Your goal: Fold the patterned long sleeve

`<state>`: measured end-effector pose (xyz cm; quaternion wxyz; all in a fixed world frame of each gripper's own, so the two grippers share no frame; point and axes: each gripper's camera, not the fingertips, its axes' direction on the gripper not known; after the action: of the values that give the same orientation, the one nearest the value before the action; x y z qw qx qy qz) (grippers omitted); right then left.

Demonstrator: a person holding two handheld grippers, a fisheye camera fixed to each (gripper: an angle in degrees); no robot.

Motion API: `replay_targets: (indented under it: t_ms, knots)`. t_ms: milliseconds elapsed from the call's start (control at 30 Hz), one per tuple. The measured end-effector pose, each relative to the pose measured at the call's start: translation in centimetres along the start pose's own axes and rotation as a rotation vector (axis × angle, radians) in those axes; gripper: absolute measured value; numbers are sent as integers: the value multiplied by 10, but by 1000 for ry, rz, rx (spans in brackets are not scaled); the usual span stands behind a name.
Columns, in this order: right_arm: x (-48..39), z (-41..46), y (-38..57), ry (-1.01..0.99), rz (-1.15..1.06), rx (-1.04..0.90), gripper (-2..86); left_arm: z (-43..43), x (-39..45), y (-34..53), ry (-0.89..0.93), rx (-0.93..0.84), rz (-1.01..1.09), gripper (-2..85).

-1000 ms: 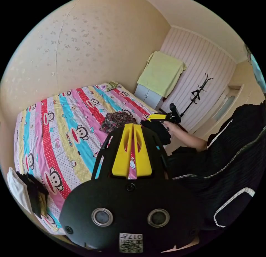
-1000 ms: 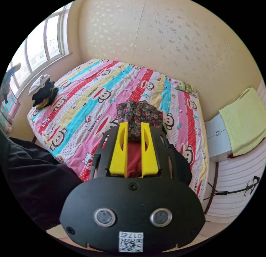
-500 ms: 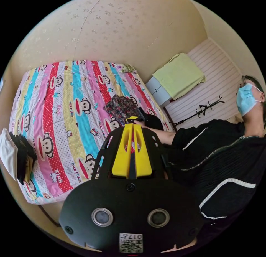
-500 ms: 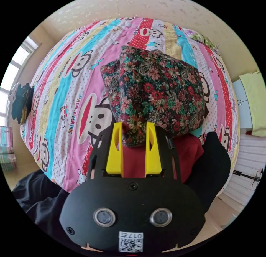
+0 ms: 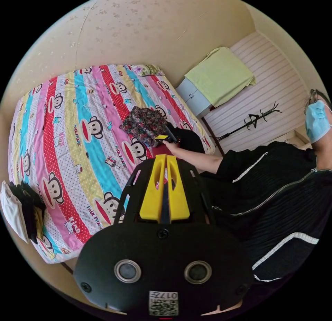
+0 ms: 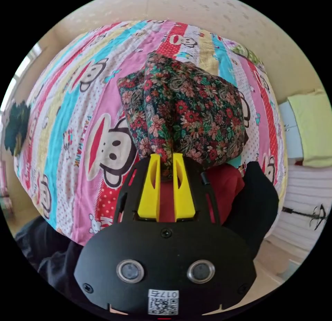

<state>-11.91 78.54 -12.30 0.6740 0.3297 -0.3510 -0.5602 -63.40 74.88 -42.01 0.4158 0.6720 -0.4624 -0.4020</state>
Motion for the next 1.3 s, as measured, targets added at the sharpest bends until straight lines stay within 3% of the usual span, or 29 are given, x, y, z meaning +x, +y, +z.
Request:
replay_targets:
  t_ms: [100, 233, 400, 500, 567, 633, 867, 1067, 1300]
  knots:
    - [55, -13, 10, -257, 184, 77, 61, 4, -26, -4, 55, 60, -13, -6]
    - [70, -10, 9, -276, 107, 36, 65, 49, -54, -49, 78, 66, 50, 36]
    - [86, -6, 0, -304, 56, -1, 79, 145, -93, -132, 111, -54, 19, 81]
    - [94, -6, 8, -310, 19, 53, 84, 223, -109, -175, 96, -251, 92, 79]
    - [101, -4, 17, -334, 34, 104, 85, 295, -130, -192, 104, -487, 108, 80]
    - [110, -2, 26, -372, 74, 154, 86, 332, -149, -198, 125, -557, 106, 89]
    - [103, 8, 35, -253, -22, 189, 83, 378, -240, -244, 144, -408, -60, 137]
    - [107, 19, 46, -197, -74, 219, 75, 419, -294, -283, 123, -416, -272, 165]
    - [149, 20, 65, -383, 107, 269, 47, 445, -309, -299, 143, -425, -408, 183]
